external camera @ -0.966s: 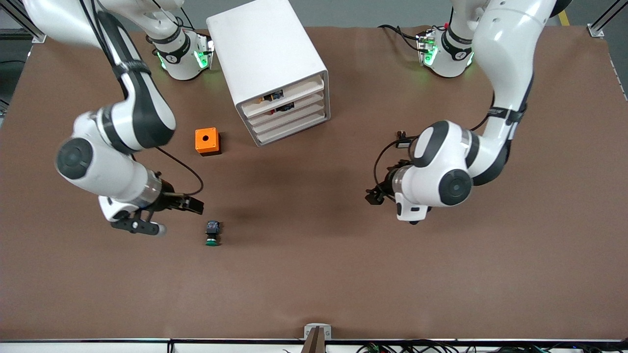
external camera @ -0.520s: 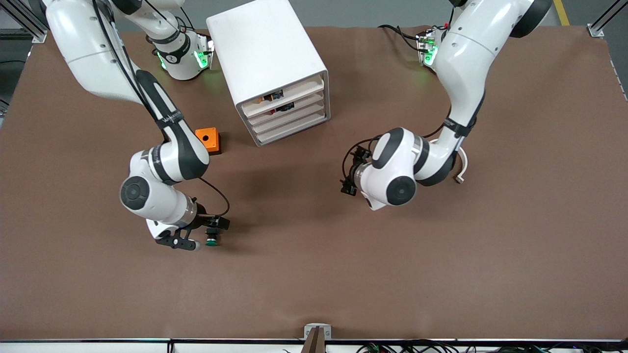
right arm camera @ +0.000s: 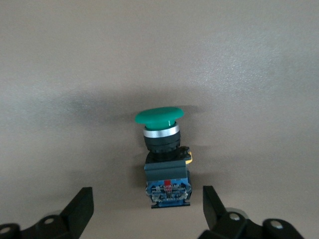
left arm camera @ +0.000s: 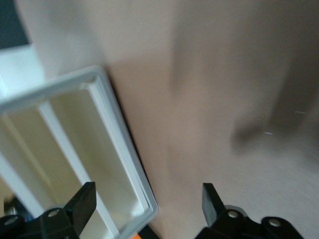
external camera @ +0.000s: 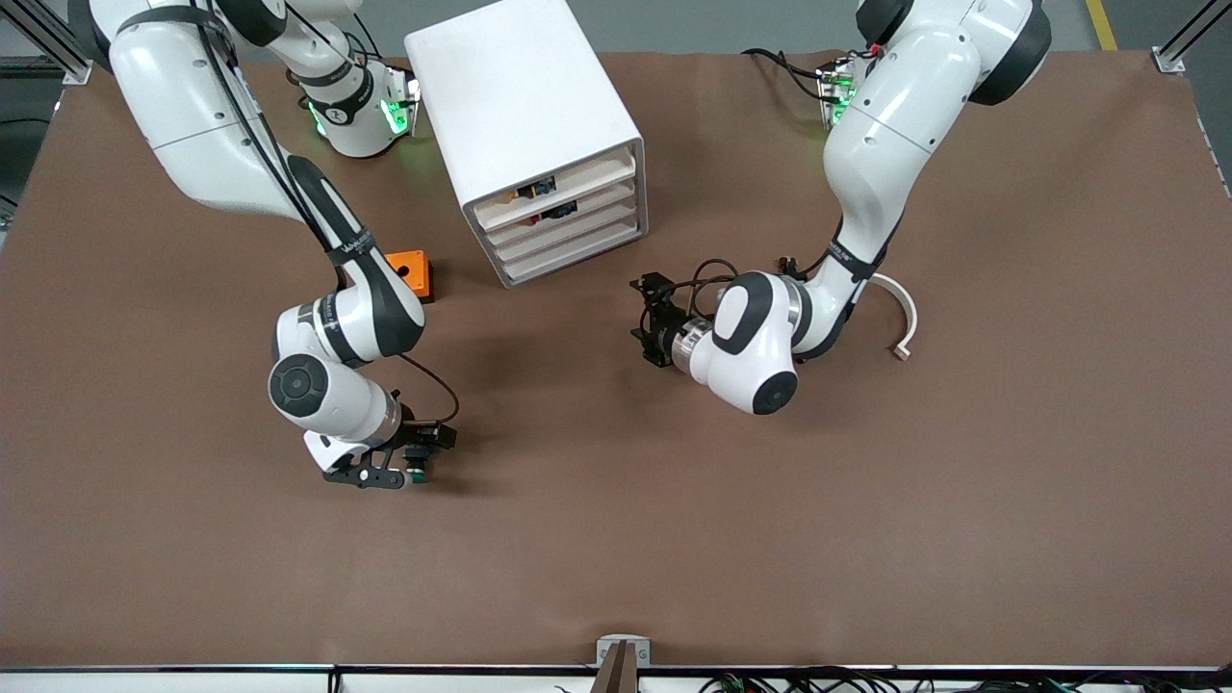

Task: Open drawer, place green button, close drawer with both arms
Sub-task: 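Grasp the drawer front of the white cabinet with the left gripper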

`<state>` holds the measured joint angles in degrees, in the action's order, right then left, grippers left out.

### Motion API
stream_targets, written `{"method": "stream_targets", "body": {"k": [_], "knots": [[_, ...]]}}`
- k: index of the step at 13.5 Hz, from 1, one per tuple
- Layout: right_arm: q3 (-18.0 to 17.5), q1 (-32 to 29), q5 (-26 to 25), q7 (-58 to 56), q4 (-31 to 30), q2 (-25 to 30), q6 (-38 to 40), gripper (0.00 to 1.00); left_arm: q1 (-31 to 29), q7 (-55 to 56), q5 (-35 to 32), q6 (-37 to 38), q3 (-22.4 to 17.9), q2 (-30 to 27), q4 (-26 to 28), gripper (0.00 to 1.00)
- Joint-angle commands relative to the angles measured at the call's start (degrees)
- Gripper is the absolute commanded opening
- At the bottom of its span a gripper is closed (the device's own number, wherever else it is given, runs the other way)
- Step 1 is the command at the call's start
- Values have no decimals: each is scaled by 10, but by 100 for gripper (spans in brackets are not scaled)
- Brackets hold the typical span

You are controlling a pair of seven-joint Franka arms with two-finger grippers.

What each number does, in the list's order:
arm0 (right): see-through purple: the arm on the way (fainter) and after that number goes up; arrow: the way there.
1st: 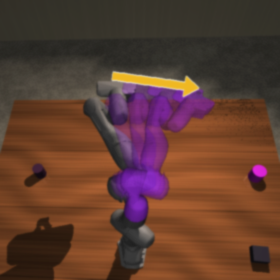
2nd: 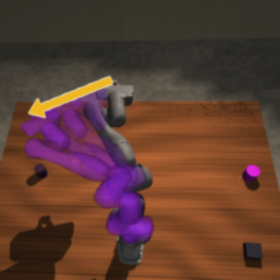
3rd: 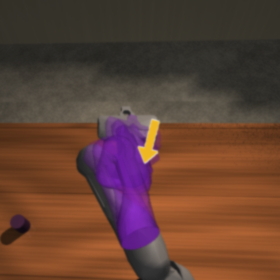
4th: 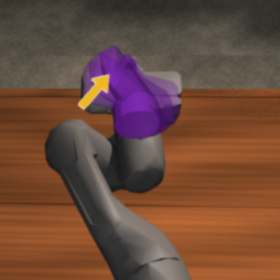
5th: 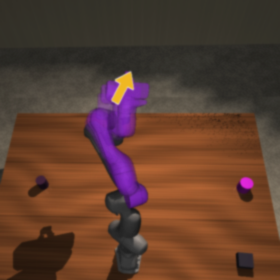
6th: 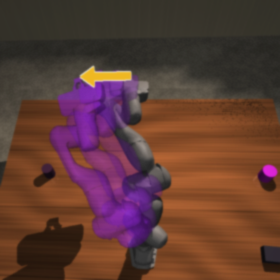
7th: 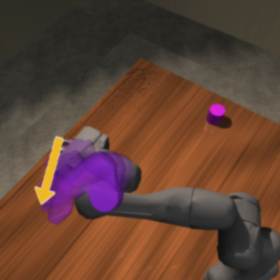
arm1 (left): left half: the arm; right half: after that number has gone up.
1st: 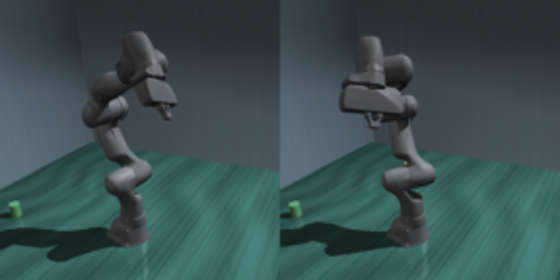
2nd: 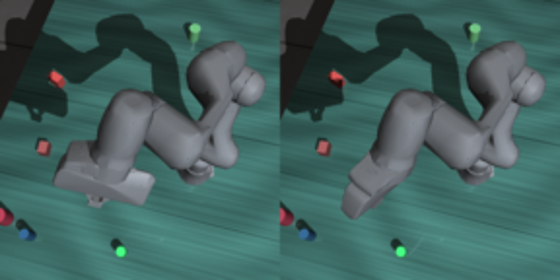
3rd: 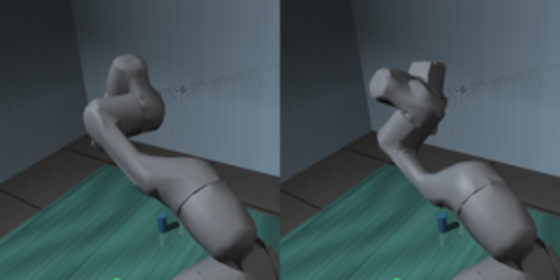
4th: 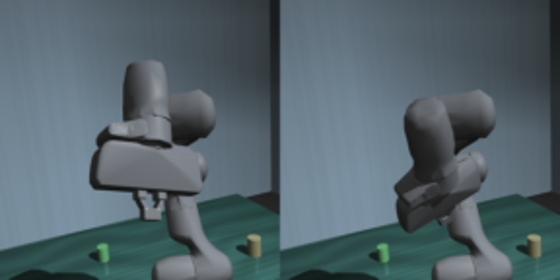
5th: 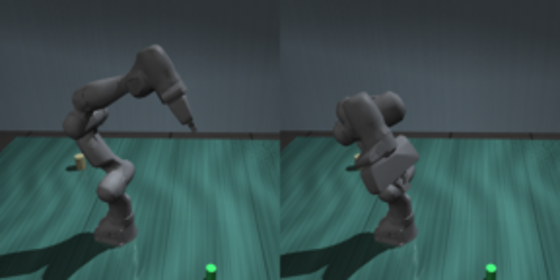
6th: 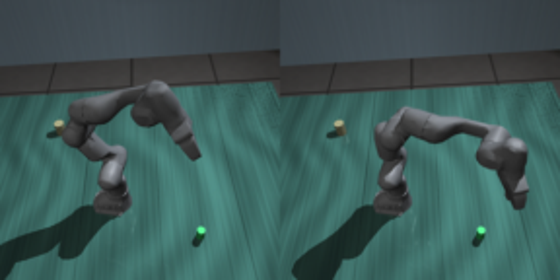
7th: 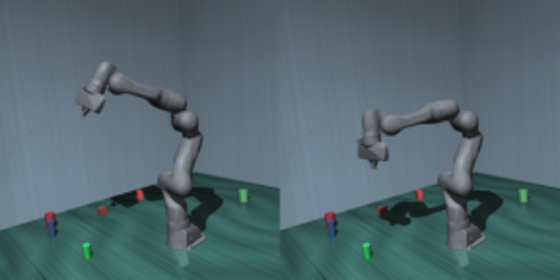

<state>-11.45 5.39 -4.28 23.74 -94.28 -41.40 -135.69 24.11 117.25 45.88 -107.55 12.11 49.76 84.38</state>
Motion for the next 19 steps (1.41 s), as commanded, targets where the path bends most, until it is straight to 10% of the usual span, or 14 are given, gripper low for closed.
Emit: {"method": "stream_targets", "body": {"k": [1, 6, 13, 19], "knots": [[-2, -4, -15, 9, 3, -8, -9, 88, 16, 83, 43, 7, -2, 10, -10, 86], [0, -6, -25, 3, 14, -20, -15, 73, 45, 150, 92, 59, -1, 21, -10, 72], [0, -17, -20, 6, 24, -18, -12, 8, 79, 154, 126, 79, -1, 37, -10, 55], [-1, -16, -16, 10, 33, 2, 15, 2, 100, 178, 135, 78, -1, 40, -11, 35]]}}
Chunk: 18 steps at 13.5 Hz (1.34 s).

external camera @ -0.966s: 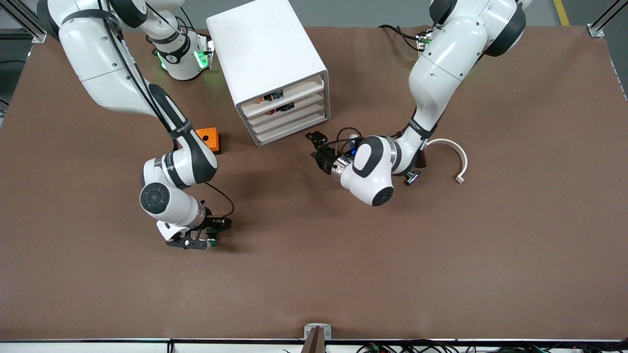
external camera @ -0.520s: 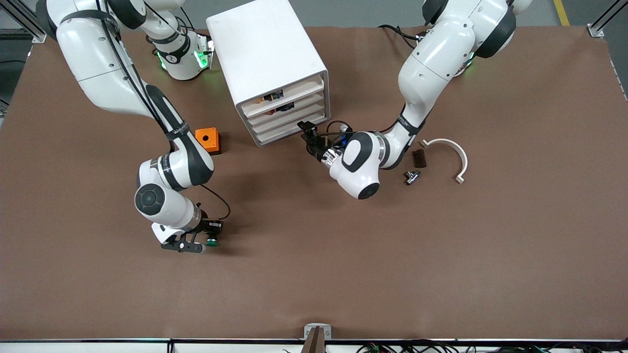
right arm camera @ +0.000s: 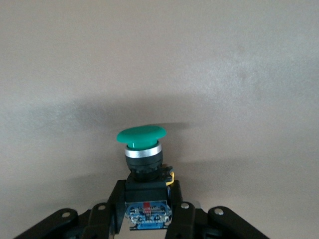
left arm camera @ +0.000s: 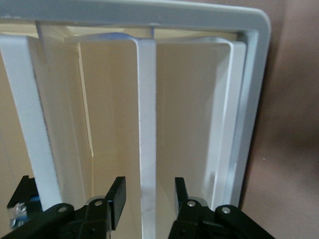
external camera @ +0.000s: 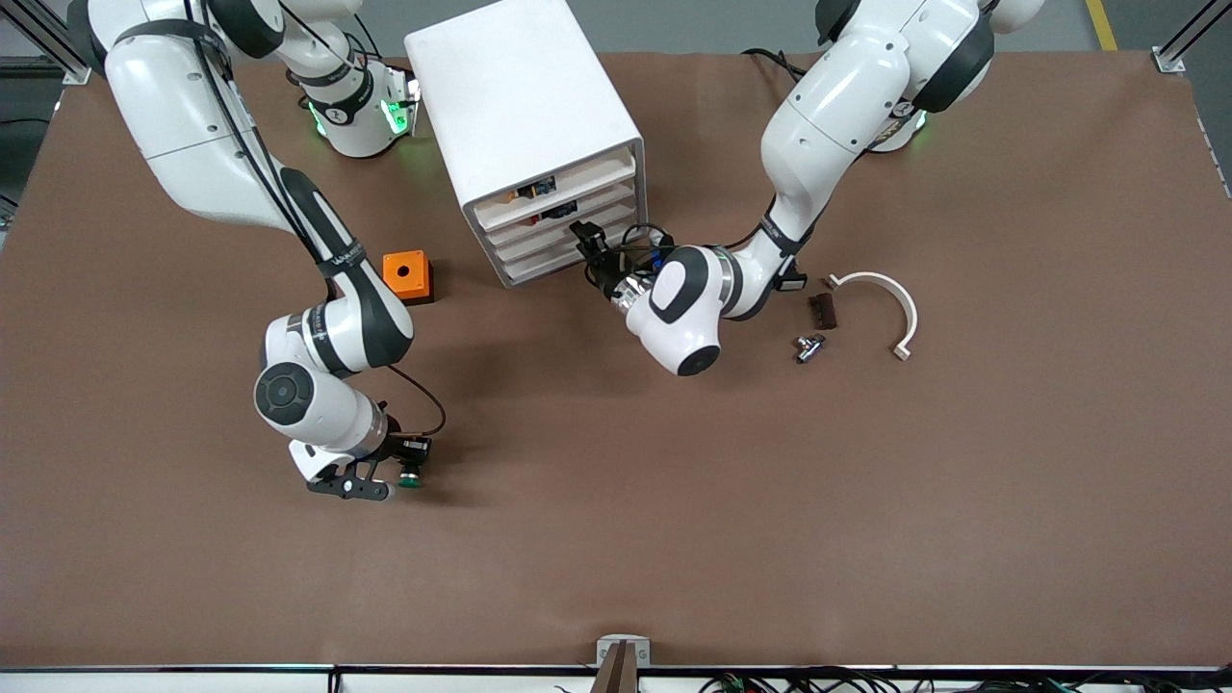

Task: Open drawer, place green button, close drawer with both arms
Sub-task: 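Pull the drawer open with the left gripper while the right gripper lifts the button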

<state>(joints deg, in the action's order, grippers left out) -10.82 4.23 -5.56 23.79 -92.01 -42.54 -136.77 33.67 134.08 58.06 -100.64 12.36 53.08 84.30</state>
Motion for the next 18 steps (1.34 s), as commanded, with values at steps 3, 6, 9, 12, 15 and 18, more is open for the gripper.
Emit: {"method": "stream_targets", "body": {"k": [3, 6, 9, 12, 15, 18], "knots": [[-10, -3, 26, 36, 77, 24, 150, 2, 9, 12, 13, 9, -3, 12, -12, 14], [-11, 4, 49, 122, 96, 60, 223, 3, -2, 10, 8, 9, -8, 6, -14, 3], [-44, 7, 54, 254, 90, 95, 282, 4, -25, 4, 3, 10, -12, 9, -44, 3], [-94, 10, 55, 382, 90, 121, 339, 4, -47, -17, -4, 10, -26, 10, -76, 4], [-150, 11, 56, 533, 79, 127, 359, 3, -52, -70, -2, 6, -56, 7, -91, 8], [-188, 31, 56, 677, 60, 127, 352, 3, -53, -96, -2, 2, -61, 8, -93, 29]]}}
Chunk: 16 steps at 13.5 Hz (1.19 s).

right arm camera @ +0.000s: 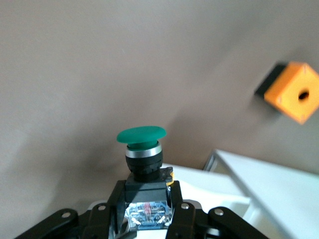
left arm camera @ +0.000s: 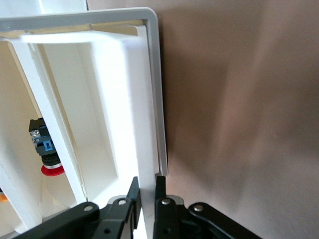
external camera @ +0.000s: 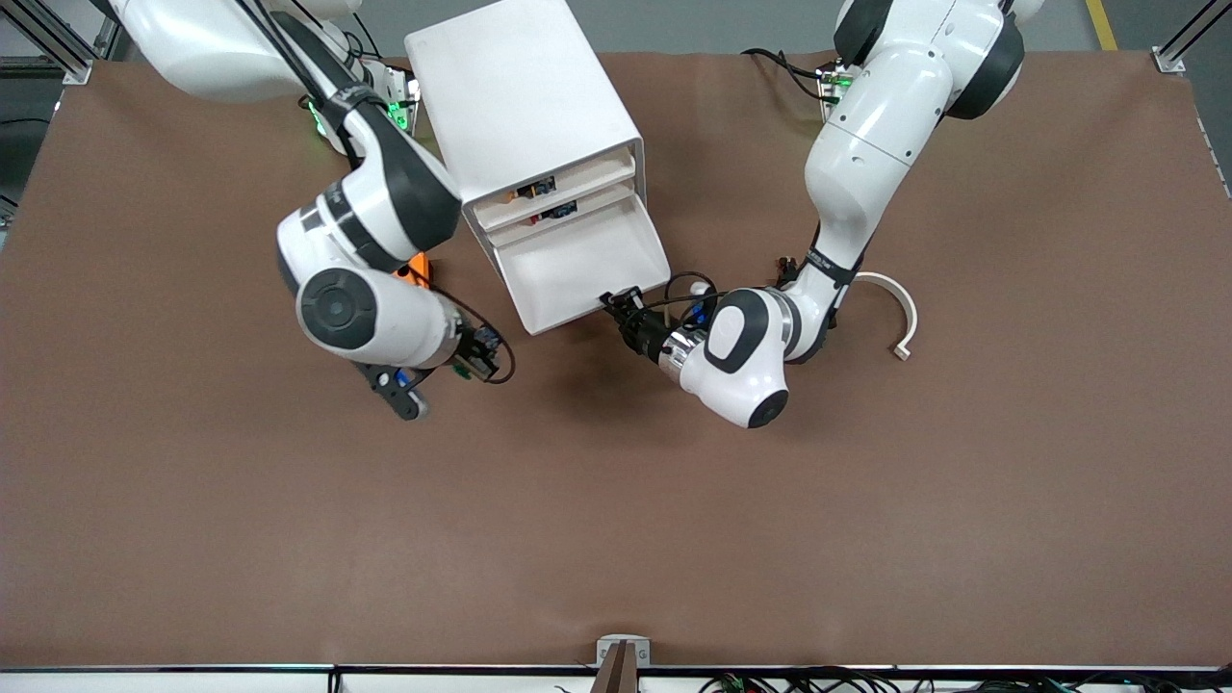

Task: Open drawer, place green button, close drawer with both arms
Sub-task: 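Lower the green button into the open drawer and open the right gripper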

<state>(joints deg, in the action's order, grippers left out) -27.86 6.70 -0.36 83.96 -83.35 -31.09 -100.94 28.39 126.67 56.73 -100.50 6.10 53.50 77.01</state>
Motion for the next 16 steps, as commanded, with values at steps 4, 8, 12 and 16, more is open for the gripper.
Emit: {"method": "stream_targets", "body": {"k": [4, 8, 12, 16], "knots": [[-25, 67, -6, 225, -69, 14, -84, 4, -14, -24, 10, 2, 1, -3, -28, 99], [-24, 103, -41, 297, -133, 12, -183, 4, -28, -27, -38, 7, -25, -19, -40, 99], [-23, 118, -71, 350, -170, 9, -251, 13, -45, -92, -101, 14, -23, -39, -45, 99], [-22, 119, -91, 352, -166, 5, -221, 100, -57, -194, -123, 55, -23, -68, -46, 99]]}}
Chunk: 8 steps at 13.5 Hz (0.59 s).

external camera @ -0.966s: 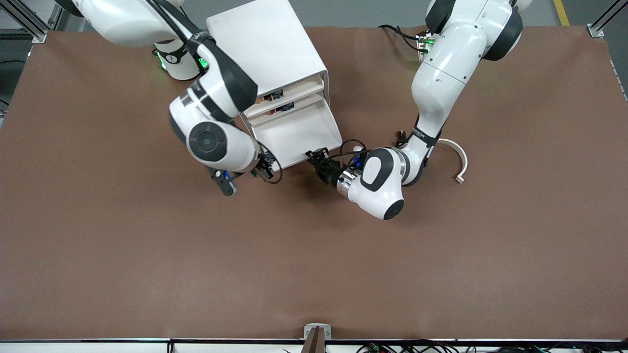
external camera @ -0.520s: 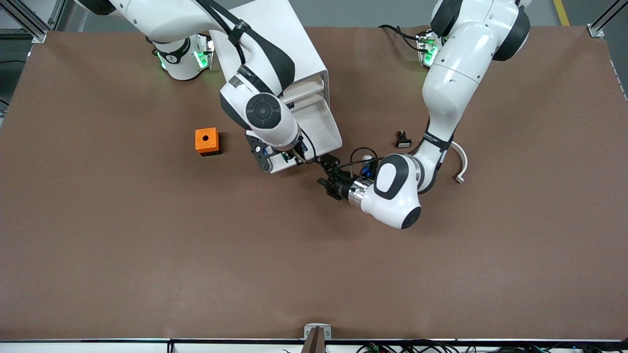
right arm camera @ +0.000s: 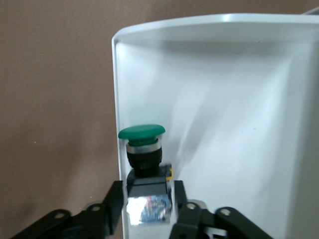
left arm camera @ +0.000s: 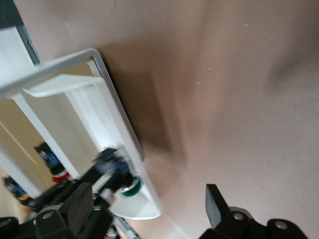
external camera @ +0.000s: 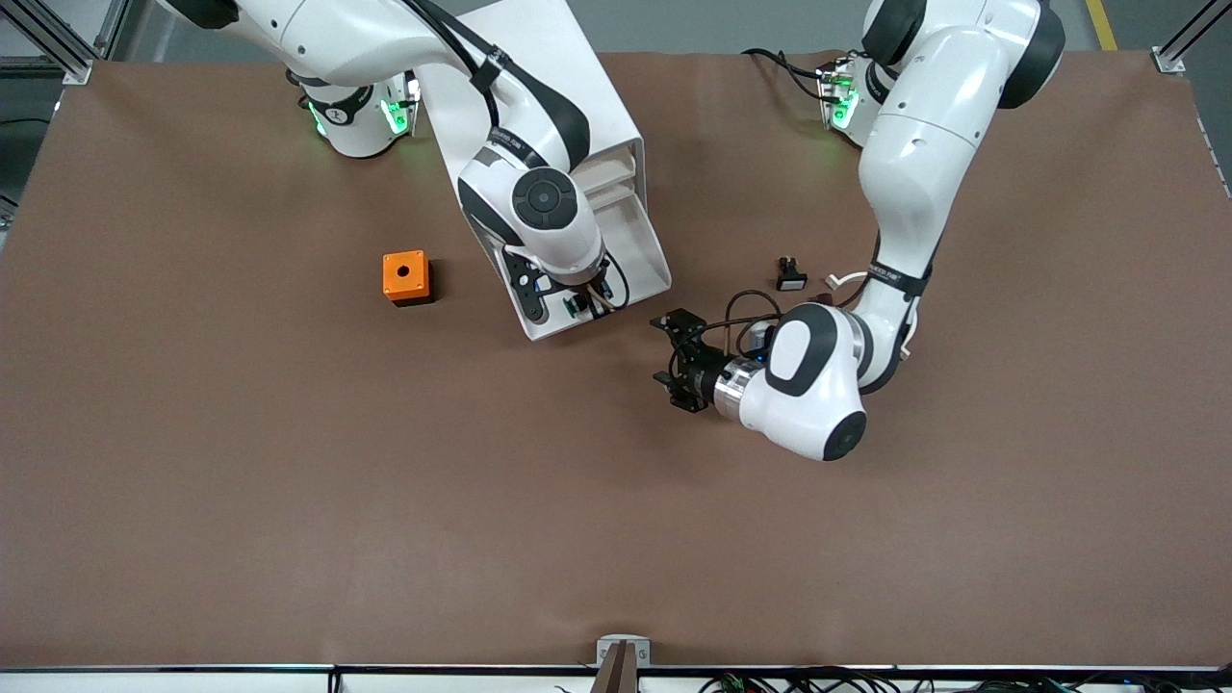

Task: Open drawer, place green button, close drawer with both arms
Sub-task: 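Lower the green button into the open drawer and open the right gripper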

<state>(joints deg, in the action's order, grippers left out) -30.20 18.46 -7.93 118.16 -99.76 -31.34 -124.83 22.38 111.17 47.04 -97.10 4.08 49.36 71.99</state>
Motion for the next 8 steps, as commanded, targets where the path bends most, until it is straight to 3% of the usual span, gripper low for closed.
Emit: {"method": "stream_targets", "body": {"k": [1, 6, 8], "knots": [[1, -2, -17, -10, 7, 8, 40, 100, 6, -58, -60, 22, 0, -37, 4, 99], [-9, -65, -8, -136, 118, 15, 187, 100, 16, -117, -177, 21, 5, -82, 5, 99], [-10, -100, -6, -221, 161, 17, 258, 100, 62, -121, -262, 14, -2, -81, 4, 99]]}}
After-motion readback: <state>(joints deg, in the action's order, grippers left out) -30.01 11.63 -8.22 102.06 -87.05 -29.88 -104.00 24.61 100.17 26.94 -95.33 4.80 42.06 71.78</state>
